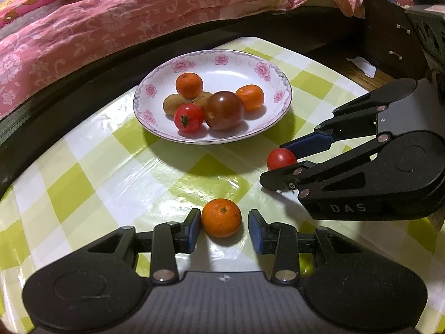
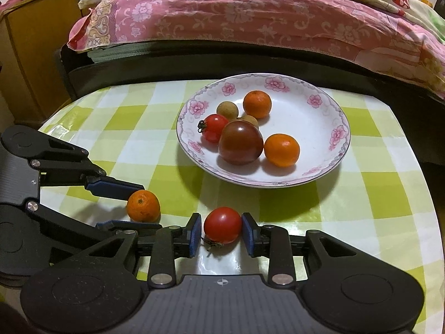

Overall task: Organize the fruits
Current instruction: 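Close left tool on the mandarin while right tool lifts the cherry tomato, then carry the mandarin and cherry tomato into the white plate and lower them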

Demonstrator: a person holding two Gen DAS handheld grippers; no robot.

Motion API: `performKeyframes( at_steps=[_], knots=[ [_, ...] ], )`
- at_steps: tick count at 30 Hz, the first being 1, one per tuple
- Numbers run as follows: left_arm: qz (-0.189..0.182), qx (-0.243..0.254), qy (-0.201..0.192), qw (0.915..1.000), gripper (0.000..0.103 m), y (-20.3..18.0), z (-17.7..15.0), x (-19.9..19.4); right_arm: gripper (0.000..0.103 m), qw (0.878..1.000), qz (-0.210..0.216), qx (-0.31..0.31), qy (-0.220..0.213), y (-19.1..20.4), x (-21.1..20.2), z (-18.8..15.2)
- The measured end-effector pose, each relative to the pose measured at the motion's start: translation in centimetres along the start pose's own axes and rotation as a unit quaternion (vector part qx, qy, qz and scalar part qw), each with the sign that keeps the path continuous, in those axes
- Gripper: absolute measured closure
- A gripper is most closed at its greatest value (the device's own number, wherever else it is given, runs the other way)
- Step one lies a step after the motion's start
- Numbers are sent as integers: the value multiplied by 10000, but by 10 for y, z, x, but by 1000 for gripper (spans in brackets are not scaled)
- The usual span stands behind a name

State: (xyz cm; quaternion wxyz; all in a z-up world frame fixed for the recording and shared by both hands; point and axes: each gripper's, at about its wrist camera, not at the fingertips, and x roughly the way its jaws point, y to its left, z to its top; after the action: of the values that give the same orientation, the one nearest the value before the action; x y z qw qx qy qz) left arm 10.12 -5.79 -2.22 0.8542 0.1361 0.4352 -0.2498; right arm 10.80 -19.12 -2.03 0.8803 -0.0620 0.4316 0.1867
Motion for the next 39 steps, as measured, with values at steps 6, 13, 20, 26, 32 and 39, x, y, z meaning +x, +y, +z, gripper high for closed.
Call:
performKeyframes(
  at_steps=[6,13,20,26,32,39],
  knots=[
    [30,-67,-3,10000,65,-1,1,-1,79,9999,-127,-75,5,4,-1,-2],
    [67,-86,14,9999,66,-2,5,-4,79,9998,-158,42,85,3,-6,-2],
    [90,-212,-232,9995,66,3,20,-16,79,9999,-130,77,-64,4,-20,6],
    [207,-296,-445,9984,66,9,42,-16,79,9991,-177,153,-349,-2,-30,24],
    [341,-302,-609,9971,66,14,67,-7,79,9977,-314,235,-548,-17,-28,42],
    [459,-325,-692,9960,66,22,84,12,78,9962,-399,314,-711,-35,-13,64]
  ],
)
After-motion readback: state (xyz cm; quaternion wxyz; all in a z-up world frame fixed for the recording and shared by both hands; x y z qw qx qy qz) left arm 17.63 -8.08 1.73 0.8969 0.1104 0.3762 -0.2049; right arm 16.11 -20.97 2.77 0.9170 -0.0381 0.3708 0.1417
